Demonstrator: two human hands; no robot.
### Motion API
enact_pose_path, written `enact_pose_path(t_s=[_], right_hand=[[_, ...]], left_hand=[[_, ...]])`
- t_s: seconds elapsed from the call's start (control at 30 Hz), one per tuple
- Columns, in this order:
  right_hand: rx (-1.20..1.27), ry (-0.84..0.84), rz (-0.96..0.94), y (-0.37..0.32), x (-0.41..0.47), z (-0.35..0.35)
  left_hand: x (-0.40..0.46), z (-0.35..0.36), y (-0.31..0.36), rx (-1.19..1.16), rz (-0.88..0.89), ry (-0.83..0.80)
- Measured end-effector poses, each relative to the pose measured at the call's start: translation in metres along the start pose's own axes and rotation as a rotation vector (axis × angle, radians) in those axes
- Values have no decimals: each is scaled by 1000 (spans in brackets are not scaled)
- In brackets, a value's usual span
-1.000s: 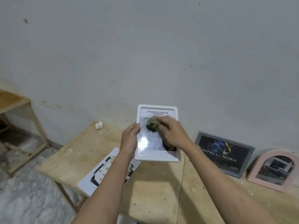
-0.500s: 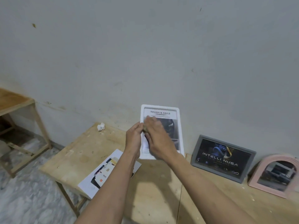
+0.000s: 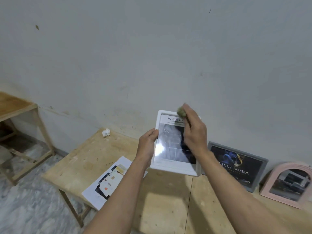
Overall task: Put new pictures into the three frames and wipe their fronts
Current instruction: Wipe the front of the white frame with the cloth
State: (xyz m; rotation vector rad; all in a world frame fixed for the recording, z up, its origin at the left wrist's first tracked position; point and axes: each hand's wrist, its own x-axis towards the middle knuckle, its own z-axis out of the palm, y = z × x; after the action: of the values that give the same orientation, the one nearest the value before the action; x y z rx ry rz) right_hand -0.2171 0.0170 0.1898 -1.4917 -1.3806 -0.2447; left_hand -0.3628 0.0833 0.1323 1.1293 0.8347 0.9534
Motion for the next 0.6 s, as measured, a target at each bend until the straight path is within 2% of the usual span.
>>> enact_pose_path(t_s=[0.03,0.07,0.13,0.2,0.3,0.4,0.53,0.6], right_hand=[[-68,-26,-19,2,13,-1],[-104,-120,-46,3,20,1],[-76,-331,-137,-2,12,13],[2,-464,-175,-10,-16,27],[108,-629,-138,-8,-48,36],[156,-833,25,-18,-64,22],[122,-1000,146,-19,-54,4],[126,-913,194,-10,-32,-2]], left_hand=[[-2,6,0,-13,-12,-3],[-2,10,-2,-30,-7,-2],[-2,14,0,-99,21,60],[2,7,1,-180,-2,115],[11,-7,0,-218,-41,179],[13,-15,-4,-115,-17,244],[12,-17,-20,-100,-40,246],[8,-16,-22,-60,-41,199]])
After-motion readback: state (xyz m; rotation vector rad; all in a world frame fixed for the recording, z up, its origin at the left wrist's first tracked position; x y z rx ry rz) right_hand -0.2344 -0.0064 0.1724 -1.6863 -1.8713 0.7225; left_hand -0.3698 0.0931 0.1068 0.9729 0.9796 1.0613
